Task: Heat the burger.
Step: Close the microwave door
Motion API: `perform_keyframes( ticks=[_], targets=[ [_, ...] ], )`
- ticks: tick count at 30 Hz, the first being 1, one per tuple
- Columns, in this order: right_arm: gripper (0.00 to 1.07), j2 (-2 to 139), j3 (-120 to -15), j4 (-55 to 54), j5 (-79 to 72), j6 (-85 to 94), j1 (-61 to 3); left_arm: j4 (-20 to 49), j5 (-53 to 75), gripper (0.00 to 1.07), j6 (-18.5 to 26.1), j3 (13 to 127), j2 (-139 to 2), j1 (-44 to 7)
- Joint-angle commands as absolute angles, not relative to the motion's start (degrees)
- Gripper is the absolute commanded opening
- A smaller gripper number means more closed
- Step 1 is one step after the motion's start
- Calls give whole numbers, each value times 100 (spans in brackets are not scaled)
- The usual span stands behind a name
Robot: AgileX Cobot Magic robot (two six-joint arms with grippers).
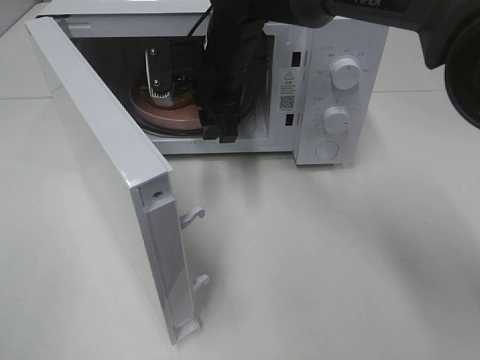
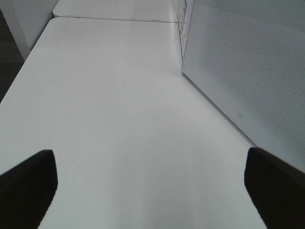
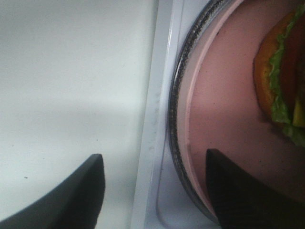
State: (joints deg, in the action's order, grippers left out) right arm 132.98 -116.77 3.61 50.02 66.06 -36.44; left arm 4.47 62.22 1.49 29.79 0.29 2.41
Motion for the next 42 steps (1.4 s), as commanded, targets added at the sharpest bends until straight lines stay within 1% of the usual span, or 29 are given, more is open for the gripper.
perform_keyframes(
  ticks=[1,5,6,7,8,10,11,13,20,24,25,27,28,30,31,32,34,36,37,38,40,42],
  targets=[
    [64,13184,-11654,269,5346,6595,-3661,447,6136,102,143,2951,52,229],
    [65,13058,-11402,235,5317,6578,-3661,447,6136,102,143,2951,52,229],
    [68,12943,-11173,246,5243,6578,-3661,447,6136,102,143,2951,52,229],
    [68,12943,-11173,246,5243,6578,-3661,447,6136,102,143,2951,52,229],
    [71,12794,-10932,246,5162,6566,-3661,447,6136,102,143,2951,52,229],
    [73,12731,-10829,246,5134,6549,-3661,447,6136,102,143,2951,52,229],
    [75,12605,-10634,241,5094,6434,-3661,447,6136,102,143,2951,52,229],
    [76,12582,-10577,241,5105,6377,-3661,447,6136,102,143,2951,52,229],
    [76,12193,-10084,241,5208,6182,-3661,447,6136,102,143,2951,52,229],
    [76,11769,-9545,258,5197,6176,-3661,447,6136,102,143,2951,52,229],
    [76,11769,-9545,258,5197,6176,-3661,447,6136,102,143,2951,52,229],
    [76,11476,-9156,269,5220,6182,-3667,447,6136,102,143,2951,52,229],
    [76,11476,-9156,269,5220,6182,-3667,447,6136,102,143,2951,52,229],
    [76,11127,-8692,269,5214,6171,-3673,447,6136,102,143,2951,52,229],
    [76,11127,-8692,269,5214,6171,-3673,447,6136,102,143,2951,52,229],
    [77,10880,-8331,269,5185,6171,-3678,447,6136,102,143,2951,52,229],
    [77,10709,-8147,269,5180,6171,-3678,447,6136,102,143,2951,52,229],
    [77,10290,-7666,269,5197,6085,-3678,447,6136,102,143,2951,52,229],
    [77,10290,-7666,269,5197,6085,-3678,447,6136,102,143,2951,52,229],
    [77,10010,-7368,281,5128,5919,-3678,447,6136,102,143,2951,52,229],
    [77,9889,-7248,286,5094,5821,-3678,447,6136,102,143,2951,52,229],
    [79,9414,-6830,292,5025,5500,-3678,447,6136,102,143,2951,52,229]
  ],
)
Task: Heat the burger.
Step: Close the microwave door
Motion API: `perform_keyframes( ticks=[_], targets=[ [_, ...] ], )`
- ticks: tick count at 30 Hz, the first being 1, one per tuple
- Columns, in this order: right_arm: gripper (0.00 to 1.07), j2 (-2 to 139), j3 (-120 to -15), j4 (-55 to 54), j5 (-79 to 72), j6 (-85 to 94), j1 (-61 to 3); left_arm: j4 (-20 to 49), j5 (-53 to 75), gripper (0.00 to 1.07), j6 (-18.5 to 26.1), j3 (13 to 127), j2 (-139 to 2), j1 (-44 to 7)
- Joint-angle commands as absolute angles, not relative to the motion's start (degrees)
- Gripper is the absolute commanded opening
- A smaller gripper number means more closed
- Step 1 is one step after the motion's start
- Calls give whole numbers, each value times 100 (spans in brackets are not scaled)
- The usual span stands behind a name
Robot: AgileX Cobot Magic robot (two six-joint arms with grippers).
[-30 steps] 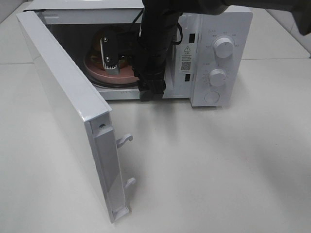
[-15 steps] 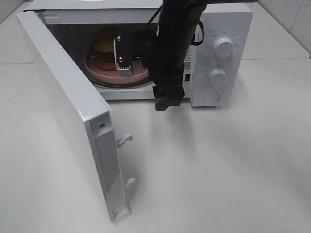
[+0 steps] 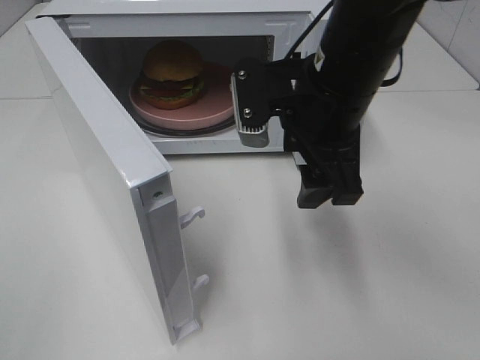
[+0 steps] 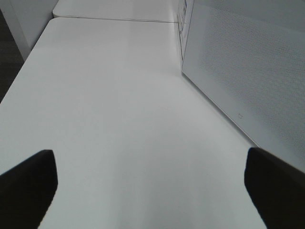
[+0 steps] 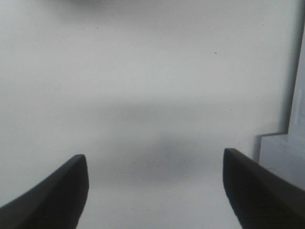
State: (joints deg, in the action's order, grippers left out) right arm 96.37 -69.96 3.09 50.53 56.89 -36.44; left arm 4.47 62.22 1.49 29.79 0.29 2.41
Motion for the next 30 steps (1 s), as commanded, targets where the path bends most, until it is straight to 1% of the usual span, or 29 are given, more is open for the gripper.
perform_keyframes(
  ticks=[1,8,14,16,19,21,22,24,25,26,27,28,29,30],
  targets=[
    [79,9414,-6830,292,5025,5500,-3678,447,6136,102,143,2951,52,229],
    [79,8107,-5730,304,5013,4647,-3655,447,6136,102,143,2951,52,229],
    [79,7643,-5363,281,5019,4343,-3535,447,6136,102,143,2951,52,229],
    [79,7305,-5025,269,5042,4165,-3283,447,6136,102,143,2951,52,229],
    [79,7231,-4950,269,5042,4079,-3186,447,6136,102,143,2951,52,229],
    [79,7042,-4784,292,4962,3764,-2836,447,6136,102,143,2951,52,229],
    [79,7042,-4784,292,4962,3764,-2836,447,6136,102,143,2951,52,229],
    [79,6830,-4612,286,4618,2876,-2275,447,6136,102,143,2951,52,229],
    [79,6830,-4612,286,4618,2876,-2275,447,6136,102,143,2951,52,229],
    [79,6790,-4595,269,4515,2532,-2103,447,6136,102,143,2951,52,229],
    [79,6790,-4589,269,4418,1736,-1759,447,6136,102,143,2951,52,229],
    [79,6790,-4589,269,4418,1736,-1759,447,6136,102,143,2951,52,229],
    [79,6790,-4578,286,4418,1341,-1564,447,6136,102,143,2951,52,229],
    [79,6790,-4578,286,4418,1341,-1564,447,6136,102,143,2951,52,229]
  ],
)
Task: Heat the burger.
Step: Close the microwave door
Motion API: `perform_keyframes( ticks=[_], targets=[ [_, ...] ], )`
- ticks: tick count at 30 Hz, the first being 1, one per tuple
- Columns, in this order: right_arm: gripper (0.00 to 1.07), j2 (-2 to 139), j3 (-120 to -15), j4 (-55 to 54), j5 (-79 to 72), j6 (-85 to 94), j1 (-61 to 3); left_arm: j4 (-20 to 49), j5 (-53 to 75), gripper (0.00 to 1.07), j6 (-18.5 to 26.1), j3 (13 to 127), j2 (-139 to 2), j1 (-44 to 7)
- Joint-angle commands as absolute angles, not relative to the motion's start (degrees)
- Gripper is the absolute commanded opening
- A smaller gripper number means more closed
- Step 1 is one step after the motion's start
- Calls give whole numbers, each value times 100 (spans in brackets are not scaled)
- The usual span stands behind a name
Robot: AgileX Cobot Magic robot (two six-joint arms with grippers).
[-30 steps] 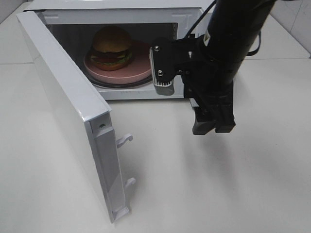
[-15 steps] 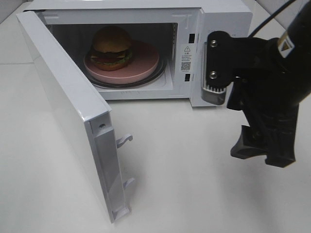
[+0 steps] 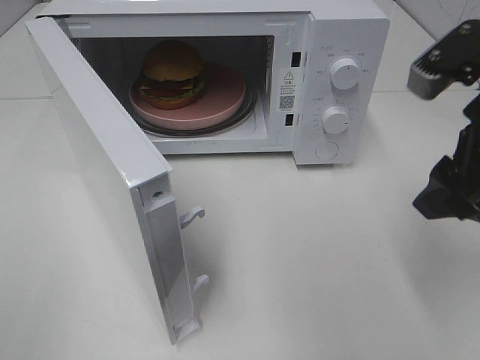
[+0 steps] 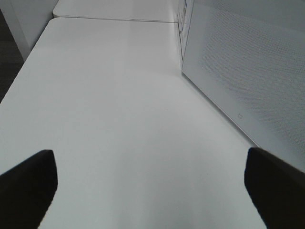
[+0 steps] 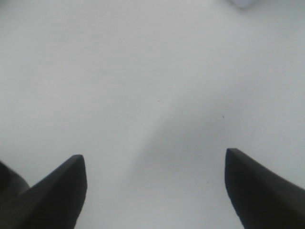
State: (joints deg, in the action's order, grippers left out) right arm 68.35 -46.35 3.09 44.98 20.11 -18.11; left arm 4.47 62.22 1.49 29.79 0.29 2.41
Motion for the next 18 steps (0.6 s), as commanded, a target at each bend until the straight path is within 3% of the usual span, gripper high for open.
perform_keyframes(
  ticks=[1,7,12,18],
  targets=[
    [79,6790,-4555,367,4435,705,-1192,447,6136,102,143,2951,52,229],
    [76,6790,-4526,510,4715,-281,-246,447,6136,102,143,2951,52,229],
    [76,6629,-4492,504,5002,-464,-74,447,6136,102,143,2951,52,229],
    [76,5323,-3856,361,5042,-516,-74,447,6136,102,143,2951,52,229]
  ],
)
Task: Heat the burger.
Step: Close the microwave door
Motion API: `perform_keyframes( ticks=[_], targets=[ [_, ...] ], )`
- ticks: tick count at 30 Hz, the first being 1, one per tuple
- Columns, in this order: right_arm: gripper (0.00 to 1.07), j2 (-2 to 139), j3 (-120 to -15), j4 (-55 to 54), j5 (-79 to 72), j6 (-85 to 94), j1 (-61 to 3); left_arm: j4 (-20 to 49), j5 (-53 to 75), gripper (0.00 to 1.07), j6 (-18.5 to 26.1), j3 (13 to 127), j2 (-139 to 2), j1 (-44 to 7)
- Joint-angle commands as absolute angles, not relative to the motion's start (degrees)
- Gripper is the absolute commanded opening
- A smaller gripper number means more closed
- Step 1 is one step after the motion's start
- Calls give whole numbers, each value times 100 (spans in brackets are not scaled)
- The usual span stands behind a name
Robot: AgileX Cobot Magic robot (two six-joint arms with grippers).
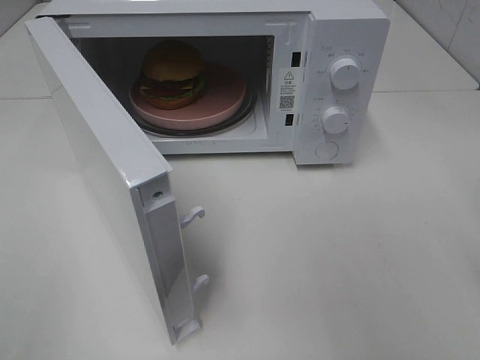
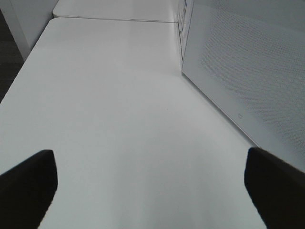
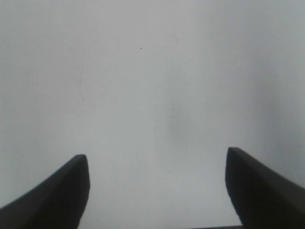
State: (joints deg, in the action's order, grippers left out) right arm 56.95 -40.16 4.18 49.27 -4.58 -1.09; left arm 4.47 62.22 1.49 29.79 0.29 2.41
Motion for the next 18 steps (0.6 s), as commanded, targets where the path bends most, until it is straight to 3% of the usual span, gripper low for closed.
perform_keyframes(
  ticks=[1,9,18],
  targets=[
    [76,4693,-3570,361,5099,-510,-74,447,6136,102,143,2951,52,229],
    [76,2636,-3100,298,5684,-481,-74,447,6136,102,143,2951,52,229],
    [76,1473,-2819,229,5518,-338,-74,447,6136,102,143,2951,52,229]
  ],
)
